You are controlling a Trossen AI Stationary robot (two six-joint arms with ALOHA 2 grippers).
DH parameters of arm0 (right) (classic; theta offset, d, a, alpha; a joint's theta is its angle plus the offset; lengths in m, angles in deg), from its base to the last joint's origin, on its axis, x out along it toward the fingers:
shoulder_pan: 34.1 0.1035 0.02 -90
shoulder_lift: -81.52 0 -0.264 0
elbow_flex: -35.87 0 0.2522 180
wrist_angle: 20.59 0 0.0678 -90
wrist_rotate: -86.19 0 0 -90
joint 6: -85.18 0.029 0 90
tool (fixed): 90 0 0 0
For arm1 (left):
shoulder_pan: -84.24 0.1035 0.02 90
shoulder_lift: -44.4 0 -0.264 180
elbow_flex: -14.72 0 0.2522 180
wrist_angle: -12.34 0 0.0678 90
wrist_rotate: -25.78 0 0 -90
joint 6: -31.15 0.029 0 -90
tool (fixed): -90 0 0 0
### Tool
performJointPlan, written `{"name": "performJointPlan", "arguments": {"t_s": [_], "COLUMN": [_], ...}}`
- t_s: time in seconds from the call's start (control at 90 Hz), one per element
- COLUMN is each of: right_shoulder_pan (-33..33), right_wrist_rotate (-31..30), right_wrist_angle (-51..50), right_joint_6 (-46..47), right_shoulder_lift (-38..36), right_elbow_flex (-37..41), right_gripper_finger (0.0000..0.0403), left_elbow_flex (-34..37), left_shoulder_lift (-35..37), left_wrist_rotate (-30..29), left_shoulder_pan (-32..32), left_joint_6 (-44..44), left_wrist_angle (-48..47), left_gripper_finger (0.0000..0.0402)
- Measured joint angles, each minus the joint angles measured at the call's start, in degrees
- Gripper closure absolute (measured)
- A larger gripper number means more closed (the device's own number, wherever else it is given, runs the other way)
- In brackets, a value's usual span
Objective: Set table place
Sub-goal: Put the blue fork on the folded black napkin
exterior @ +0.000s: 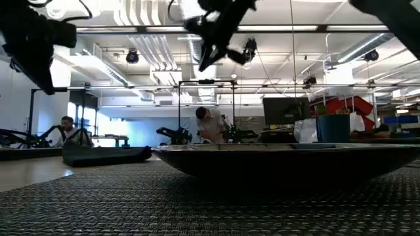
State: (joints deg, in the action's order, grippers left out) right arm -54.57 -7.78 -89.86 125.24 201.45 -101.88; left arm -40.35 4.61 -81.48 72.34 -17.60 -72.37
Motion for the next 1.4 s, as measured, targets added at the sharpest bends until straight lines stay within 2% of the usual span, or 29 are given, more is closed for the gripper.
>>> {"name": "performJointPlan", "arguments": {"t_s": [0.122,0.322,0.467,0.567,0.978,1.144,1.4], "right_shoulder_pan": [0.07,0.07,0.25,0.80,4.52,5.61,6.59], "right_wrist_rotate": [0.31,5.96,10.15,10.86,9.65,4.90,3.93], "right_wrist_angle": [0.11,0.68,0.79,1.04,8.85,9.12,9.82], "right_joint_6": [-0.20,-0.04,0.48,0.61,1.90,1.92,1.29], "right_shoulder_lift": [4.89,11.98,15.18,16.39,17.08,17.08,17.12], "right_elbow_flex": [-1.17,-1.31,-1.31,-1.31,-1.31,-1.07,-1.05], "right_gripper_finger": [0.0403,0.0403,0.0403,0.0403,0.0403,0.0403,0.0403], "left_elbow_flex": [1.68,2.04,2.04,2.13,2.36,2.59,2.59], "left_shoulder_lift": [0.95,1.07,1.05,1.05,1.05,1.05,1.05], "left_wrist_rotate": [0.54,0.50,0.46,0.42,-0.12,-0.12,-0.12], "left_shoulder_pan": [0.00,0.00,0.00,0.00,-0.01,0.00,-0.01], "left_joint_6": [0.00,1.38,2.88,3.23,4.57,4.57,4.57], "left_wrist_angle": [0.68,0.90,1.45,1.48,1.84,1.98,1.98], "left_gripper_finger": [0.0365,0.0365,0.0365,0.0365,0.0365,0.0365,0.0365]}}
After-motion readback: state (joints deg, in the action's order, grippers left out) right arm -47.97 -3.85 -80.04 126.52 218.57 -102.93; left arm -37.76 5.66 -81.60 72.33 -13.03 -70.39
